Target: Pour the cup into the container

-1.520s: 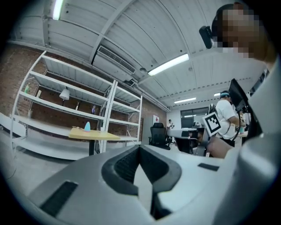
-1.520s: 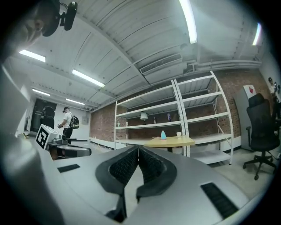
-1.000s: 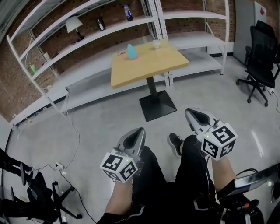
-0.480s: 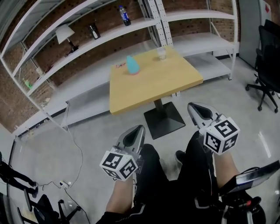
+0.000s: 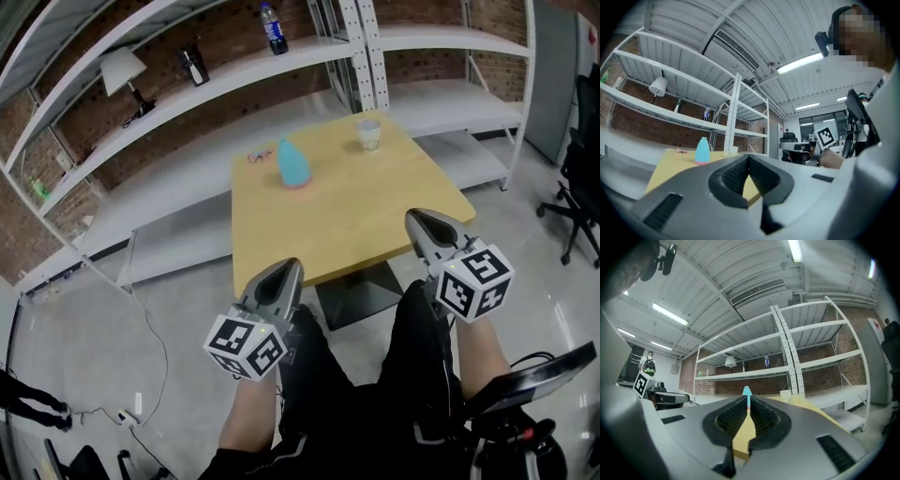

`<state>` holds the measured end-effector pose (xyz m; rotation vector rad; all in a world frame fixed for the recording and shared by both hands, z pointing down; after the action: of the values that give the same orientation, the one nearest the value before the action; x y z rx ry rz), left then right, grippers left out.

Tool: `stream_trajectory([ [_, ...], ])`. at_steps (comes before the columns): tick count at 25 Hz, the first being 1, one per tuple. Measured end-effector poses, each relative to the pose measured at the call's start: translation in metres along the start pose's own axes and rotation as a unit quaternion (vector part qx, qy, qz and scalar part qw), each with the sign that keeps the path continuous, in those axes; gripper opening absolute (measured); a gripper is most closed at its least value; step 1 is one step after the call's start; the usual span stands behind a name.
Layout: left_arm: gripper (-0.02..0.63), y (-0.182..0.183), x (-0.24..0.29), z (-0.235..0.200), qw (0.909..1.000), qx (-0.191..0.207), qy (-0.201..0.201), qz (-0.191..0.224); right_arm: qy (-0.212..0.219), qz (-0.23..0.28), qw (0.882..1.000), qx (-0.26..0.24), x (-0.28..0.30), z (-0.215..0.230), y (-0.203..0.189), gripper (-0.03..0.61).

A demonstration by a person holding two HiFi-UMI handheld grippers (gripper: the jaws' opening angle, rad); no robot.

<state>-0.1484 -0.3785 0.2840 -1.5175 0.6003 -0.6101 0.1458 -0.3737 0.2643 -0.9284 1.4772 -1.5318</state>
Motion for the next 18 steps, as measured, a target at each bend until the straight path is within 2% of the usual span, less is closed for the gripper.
stream_trajectory([
  [3,0.002,0.002,0.028,-0.035,1.0000,-0.002,0.002,-0.004,-0.004,-0.005,1.000,0.000,0.040,0.016,-0.003,0.005],
  [7,0.002,0.012,0.072,-0.069,0.9994,0.005,-0.030,-0.016,-0.020,-0.006,1.000,0.005,0.090,0.047,0.000,0.008],
  [11,0.002,0.018,0.106,-0.097,0.9979,-0.010,-0.061,-0.021,-0.022,-0.022,1.000,0.005,0.136,0.076,-0.003,0.063],
  [14,0.002,0.020,0.127,-0.116,0.9969,0.006,-0.072,-0.031,-0.020,-0.034,0.999,0.001,0.170,0.093,-0.004,0.089],
  [18,0.002,0.017,0.154,-0.134,0.9940,0.009,-0.101,-0.041,-0.030,-0.053,0.998,-0.004,0.209,0.118,-0.005,0.183],
])
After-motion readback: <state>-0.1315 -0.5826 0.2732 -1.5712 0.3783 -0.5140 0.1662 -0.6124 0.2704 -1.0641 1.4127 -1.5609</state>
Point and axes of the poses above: the fingertips, and each gripper's own axes: x forward along the fingers, z to its right, y out of its top, the point moved 8 cm from there along -x, backward along the fingers, and after that the axes turned 2 degrees about -z, right-handed, at the moved point
